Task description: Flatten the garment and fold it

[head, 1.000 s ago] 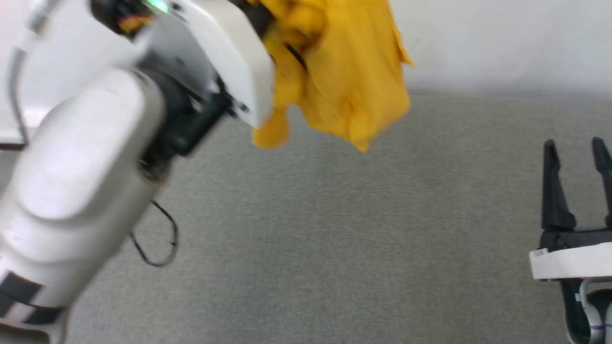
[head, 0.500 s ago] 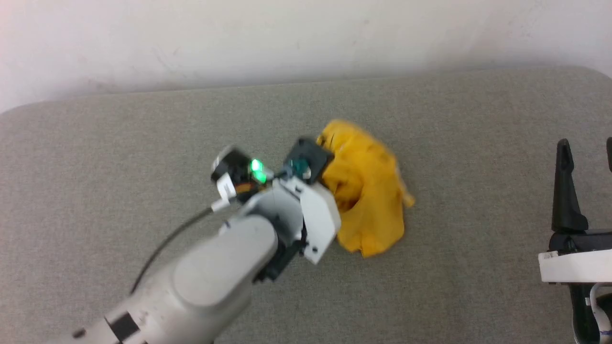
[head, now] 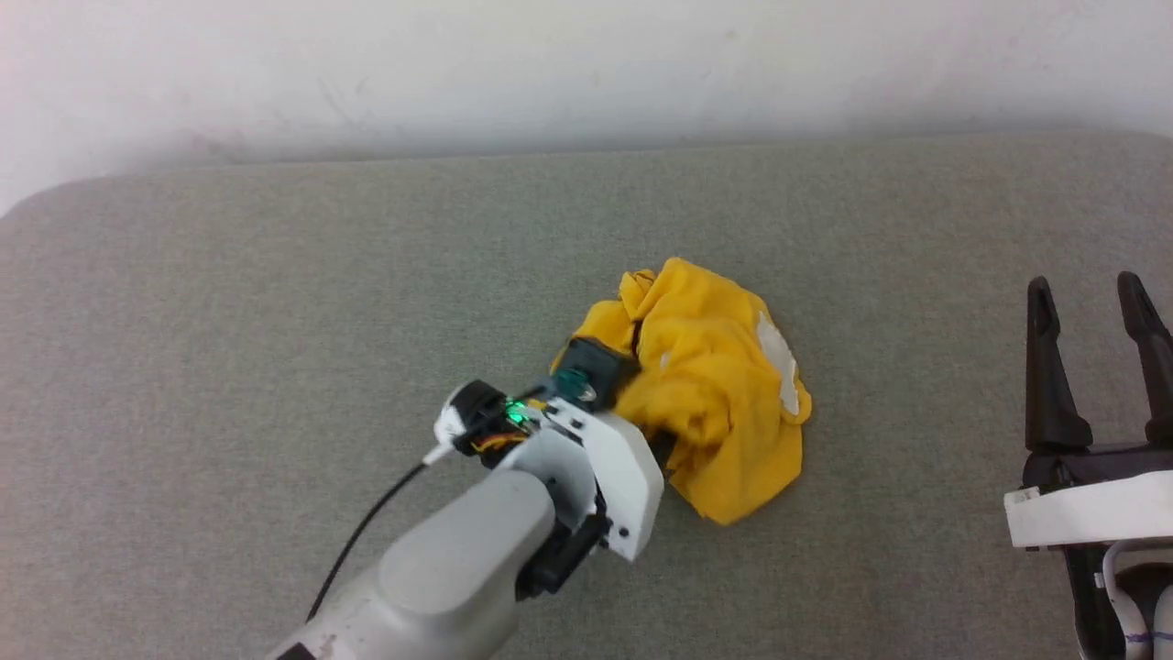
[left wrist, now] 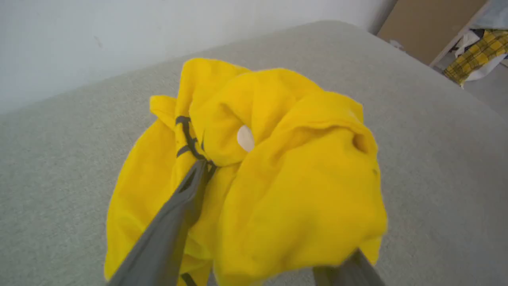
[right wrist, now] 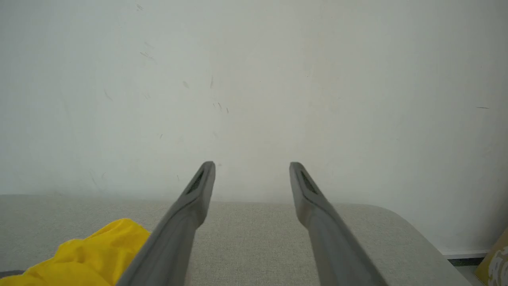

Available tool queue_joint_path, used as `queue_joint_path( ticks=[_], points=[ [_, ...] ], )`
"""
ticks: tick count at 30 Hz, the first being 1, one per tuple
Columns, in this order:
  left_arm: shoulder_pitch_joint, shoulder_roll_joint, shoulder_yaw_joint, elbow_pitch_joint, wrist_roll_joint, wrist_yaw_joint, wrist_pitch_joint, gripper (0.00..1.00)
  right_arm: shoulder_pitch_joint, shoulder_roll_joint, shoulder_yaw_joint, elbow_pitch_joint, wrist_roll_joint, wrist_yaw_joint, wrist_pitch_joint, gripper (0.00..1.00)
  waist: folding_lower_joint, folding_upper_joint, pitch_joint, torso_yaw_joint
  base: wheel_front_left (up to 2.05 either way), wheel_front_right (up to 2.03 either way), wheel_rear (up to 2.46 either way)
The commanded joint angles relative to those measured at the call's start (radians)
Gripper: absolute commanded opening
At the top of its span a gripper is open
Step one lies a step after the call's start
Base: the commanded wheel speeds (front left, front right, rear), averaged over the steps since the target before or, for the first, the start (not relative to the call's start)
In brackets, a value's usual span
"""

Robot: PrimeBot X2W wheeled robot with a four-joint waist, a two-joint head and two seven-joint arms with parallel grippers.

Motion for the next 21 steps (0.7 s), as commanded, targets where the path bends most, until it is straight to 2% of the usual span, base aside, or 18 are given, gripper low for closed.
queue_joint_path(
  ticks=[1, 4, 7, 10, 13, 14, 17, 19, 21],
  points=[
    [0.018, 0.014, 0.028, -0.03, -0.022, -0.006, -0.023, 1.0, 0.012, 0.002, 0.002, 0.004, 0.0, -0.002, 0.003, 1.0, -0.0001, 0.0, -0.026, 0.017, 0.0, 0.0, 0.0],
    [0.061, 0.077, 0.084, -0.131, -0.062, 0.011, -0.052, 1.0, 0.026, 0.002, 0.006, 0.013, 0.004, -0.002, 0.006, 1.0, -0.0001, 0.0, -0.054, 0.029, 0.0, 0.0, 0.0],
    [0.127, 0.168, 0.129, -0.259, -0.083, 0.055, -0.063, 1.0, 0.04, 0.002, 0.005, 0.027, 0.007, -0.002, 0.006, 1.0, -0.0001, 0.0, -0.076, 0.04, 0.0, 0.0, 0.0],
    [0.212, 0.26, 0.191, -0.393, -0.095, 0.135, -0.095, 1.0, 0.053, 0.002, 0.008, 0.036, 0.009, -0.002, 0.006, 1.0, -0.0001, 0.0, -0.09, 0.046, 0.0, 0.0, 0.0],
    [0.309, 0.334, 0.269, -0.519, -0.089, 0.22, -0.191, 1.0, 0.062, 0.002, 0.011, 0.041, 0.011, -0.002, 0.005, 1.0, -0.0001, 0.0, -0.096, 0.049, 0.0, 0.0, 0.0],
    [0.348, 0.346, 0.299, -0.557, -0.099, 0.241, -0.23, 1.0, 0.064, 0.002, 0.012, 0.042, 0.013, -0.002, 0.004, 1.0, -0.0001, 0.0, -0.096, 0.05, 0.0, 0.0, 0.0],
    [0.464, 0.371, 0.382, -0.657, -0.112, 0.26, -0.3, 1.0, 0.072, 0.002, 0.017, 0.045, 0.017, -0.002, 0.004, 1.0, -0.0001, 0.0, -0.094, 0.05, 0.0, 0.0, 0.0],
    [0.536, 0.386, 0.433, -0.692, -0.074, 0.282, -0.313, 1.0, 0.077, 0.002, 0.02, 0.047, 0.02, -0.002, 0.005, 1.0, -0.0001, 0.0, -0.092, 0.049, 0.0, 0.0, 0.0],
    [0.599, 0.368, 0.503, -0.735, -0.006, 0.304, -0.316, 1.0, 0.081, 0.002, 0.021, 0.05, 0.024, -0.002, 0.003, 1.0, -0.0001, 0.0, -0.088, 0.048, 0.0, 0.0, 0.0]
  ],
)
